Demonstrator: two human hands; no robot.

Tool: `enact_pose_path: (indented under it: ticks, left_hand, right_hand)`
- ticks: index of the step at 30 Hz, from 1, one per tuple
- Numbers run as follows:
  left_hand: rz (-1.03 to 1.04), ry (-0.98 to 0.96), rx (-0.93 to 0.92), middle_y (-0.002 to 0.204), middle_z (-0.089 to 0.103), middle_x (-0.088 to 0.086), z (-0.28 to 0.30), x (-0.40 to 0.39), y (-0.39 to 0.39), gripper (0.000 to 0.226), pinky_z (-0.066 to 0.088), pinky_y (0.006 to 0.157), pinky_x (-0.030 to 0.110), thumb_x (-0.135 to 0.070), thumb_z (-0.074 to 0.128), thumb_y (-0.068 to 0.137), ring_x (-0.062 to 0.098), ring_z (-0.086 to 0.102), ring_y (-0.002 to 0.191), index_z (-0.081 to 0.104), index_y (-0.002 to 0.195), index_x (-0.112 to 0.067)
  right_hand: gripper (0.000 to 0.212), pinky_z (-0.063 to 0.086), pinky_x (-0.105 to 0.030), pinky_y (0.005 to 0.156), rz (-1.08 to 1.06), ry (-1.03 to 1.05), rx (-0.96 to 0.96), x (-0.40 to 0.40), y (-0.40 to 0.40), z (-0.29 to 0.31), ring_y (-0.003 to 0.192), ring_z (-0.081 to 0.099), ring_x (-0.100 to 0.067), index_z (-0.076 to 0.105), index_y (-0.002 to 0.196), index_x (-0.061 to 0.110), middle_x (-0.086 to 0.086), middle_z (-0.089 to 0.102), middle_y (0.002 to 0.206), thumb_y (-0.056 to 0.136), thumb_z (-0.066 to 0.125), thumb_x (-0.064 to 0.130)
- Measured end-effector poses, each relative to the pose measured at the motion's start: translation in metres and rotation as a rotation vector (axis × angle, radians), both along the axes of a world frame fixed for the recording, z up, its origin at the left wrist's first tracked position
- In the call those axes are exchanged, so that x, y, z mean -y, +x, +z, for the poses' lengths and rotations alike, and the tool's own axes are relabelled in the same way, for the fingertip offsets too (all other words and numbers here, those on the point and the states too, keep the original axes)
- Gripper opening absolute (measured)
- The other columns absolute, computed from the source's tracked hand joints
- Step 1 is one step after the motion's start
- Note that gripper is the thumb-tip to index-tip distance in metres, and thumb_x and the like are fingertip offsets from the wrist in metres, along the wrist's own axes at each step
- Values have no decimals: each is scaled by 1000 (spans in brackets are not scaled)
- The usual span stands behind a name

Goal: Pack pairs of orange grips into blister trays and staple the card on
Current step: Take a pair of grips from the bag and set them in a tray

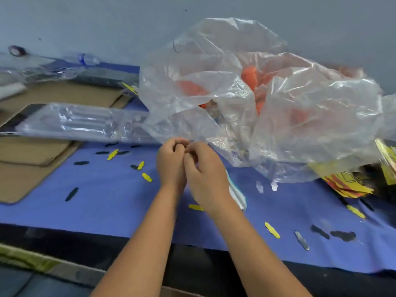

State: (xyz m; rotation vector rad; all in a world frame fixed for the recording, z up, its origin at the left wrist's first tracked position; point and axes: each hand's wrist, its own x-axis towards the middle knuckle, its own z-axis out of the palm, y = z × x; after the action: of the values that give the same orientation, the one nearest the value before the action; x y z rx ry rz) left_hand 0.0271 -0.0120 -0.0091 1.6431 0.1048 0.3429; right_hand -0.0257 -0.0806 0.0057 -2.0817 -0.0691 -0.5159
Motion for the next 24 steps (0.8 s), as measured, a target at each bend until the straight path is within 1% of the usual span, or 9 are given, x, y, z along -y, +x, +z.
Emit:
enact_pose_path:
  ticks: [4, 7, 11, 12, 14, 16, 19, 22, 24]
  left_hand:
    - [87, 47, -52, 99, 67, 12, -12, -36, 18, 27, 48, 60, 17, 2, 42, 87, 20, 63, 80, 63, 86, -14]
    - [209, 307, -62, 116, 62, 12, -13, -54, 37, 37, 41, 88, 27, 6, 42, 80, 28, 53, 110, 70, 98, -10]
    - [300, 582, -88, 144, 41, 11, -11, -77, 62, 49, 20, 111, 30, 5, 43, 80, 30, 26, 137, 62, 123, -6]
    - [320, 681, -92, 149, 34, 13, -11, -80, 69, 50, 18, 114, 34, 4, 44, 81, 31, 21, 140, 58, 128, -5]
    - [341, 860, -130, 157, 19, 15, -10, -82, 82, 52, 7, 118, 43, 1, 47, 84, 33, 8, 146, 50, 136, -7]
    - [288, 974, -160, 159, 17, 13, -6, -76, 95, 52, -1, 118, 49, -6, 49, 86, 30, 1, 149, 46, 138, -9]
    - [94, 1154, -142, 145, 43, 11, -4, -60, 111, 41, 4, 118, 55, -12, 44, 90, 27, 22, 143, 52, 131, -11]
    - [-36, 1220, -121, 133, 46, 14, -14, -43, 112, 41, -3, 117, 55, -32, 44, 95, 29, 32, 134, 52, 131, -14]
    - [-4, 1193, -81, 127, 47, 16, -22, -39, 106, 48, 1, 118, 49, -45, 50, 90, 33, 35, 129, 55, 129, -16]
  right_hand:
    - [28, 48, -39, 93, 218, 106, -219, -36, 13, -16, 104, 57, -10, 56, 119, 25, 6, 64, 111, 100, 40, 39]
    - [43, 38, -43, 106, 263, -42, -309, -35, 32, -26, 126, 50, -19, 47, 138, 27, 3, 58, 134, 101, 35, 46]
    - [56, 13, -44, 118, -1, -410, -375, 1, 59, -33, 149, 14, -25, 23, 154, 20, -4, 14, 163, 103, 39, 38]
    - [59, 11, -43, 119, -84, -397, -360, 9, 60, -35, 149, 10, -24, 21, 155, 19, -4, 4, 165, 102, 42, 36]
    - [59, 14, -41, 117, -208, -227, -264, 17, 59, -36, 147, 16, -25, 28, 152, 16, -6, 2, 164, 99, 50, 29]
    - [53, 25, -41, 113, -274, -76, -159, 17, 55, -37, 137, 31, -28, 40, 144, 12, -9, 15, 159, 95, 56, 21]
    - [36, 42, -43, 94, -314, -135, -34, 15, 51, -37, 109, 50, -29, 55, 124, 7, -11, 39, 134, 88, 60, 13]
    - [1, 44, -41, 69, -155, -148, -16, 15, 48, -38, 77, 51, -21, 57, 89, 12, -1, 56, 90, 88, 56, 11]
    - [7, 44, -37, 68, -26, -248, -34, 13, 48, -40, 77, 50, -16, 59, 84, 14, 4, 59, 81, 89, 55, 16]
